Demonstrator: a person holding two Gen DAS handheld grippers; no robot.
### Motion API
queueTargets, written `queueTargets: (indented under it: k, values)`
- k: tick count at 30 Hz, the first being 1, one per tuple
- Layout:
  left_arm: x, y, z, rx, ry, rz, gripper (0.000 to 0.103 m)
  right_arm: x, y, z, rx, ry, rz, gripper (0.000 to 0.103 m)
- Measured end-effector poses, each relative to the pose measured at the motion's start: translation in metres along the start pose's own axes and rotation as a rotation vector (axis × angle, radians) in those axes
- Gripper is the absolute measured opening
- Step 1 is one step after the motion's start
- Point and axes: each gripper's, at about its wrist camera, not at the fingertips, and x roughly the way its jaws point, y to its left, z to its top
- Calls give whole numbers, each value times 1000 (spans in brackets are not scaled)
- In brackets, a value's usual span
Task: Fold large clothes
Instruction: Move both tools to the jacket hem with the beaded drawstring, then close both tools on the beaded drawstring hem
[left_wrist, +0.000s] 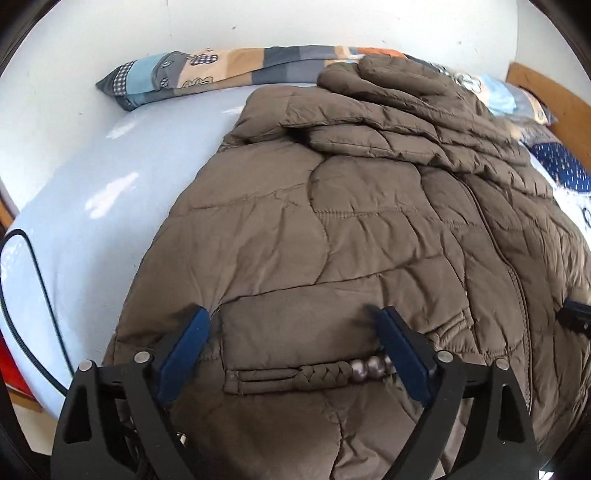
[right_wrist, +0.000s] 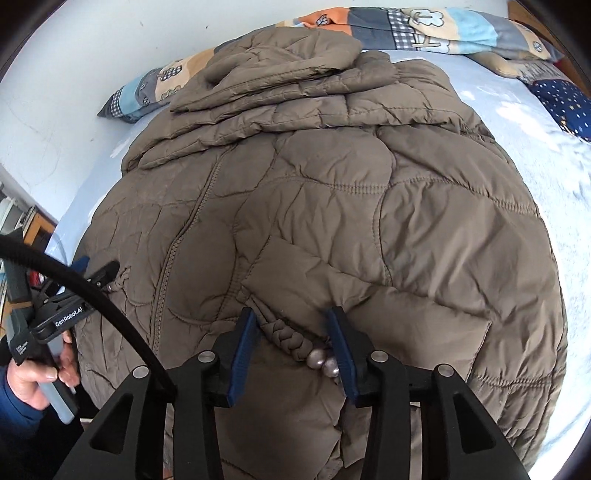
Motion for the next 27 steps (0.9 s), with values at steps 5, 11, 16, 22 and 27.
queueTargets:
  k: [5,11,16,22,27]
  values:
    - [-2,-1,-4,24,-20,10,93,-2,-2,-4,19,-14,6,45]
    - [-4,-3,-6,33,-29,20,93,-7,-7,-13,65,-45,57,64]
    - [-5,-3,-12,45,-51,26,95,-3,12,-11,-17,-17,42,85]
    - [-5,-2,-10,30,-32,31,95,-8,21,-13,-48,-17,-2,86]
    - [-5,-3,-10,-4,-23,59,98,-33,7,-19,38,-59,39,86]
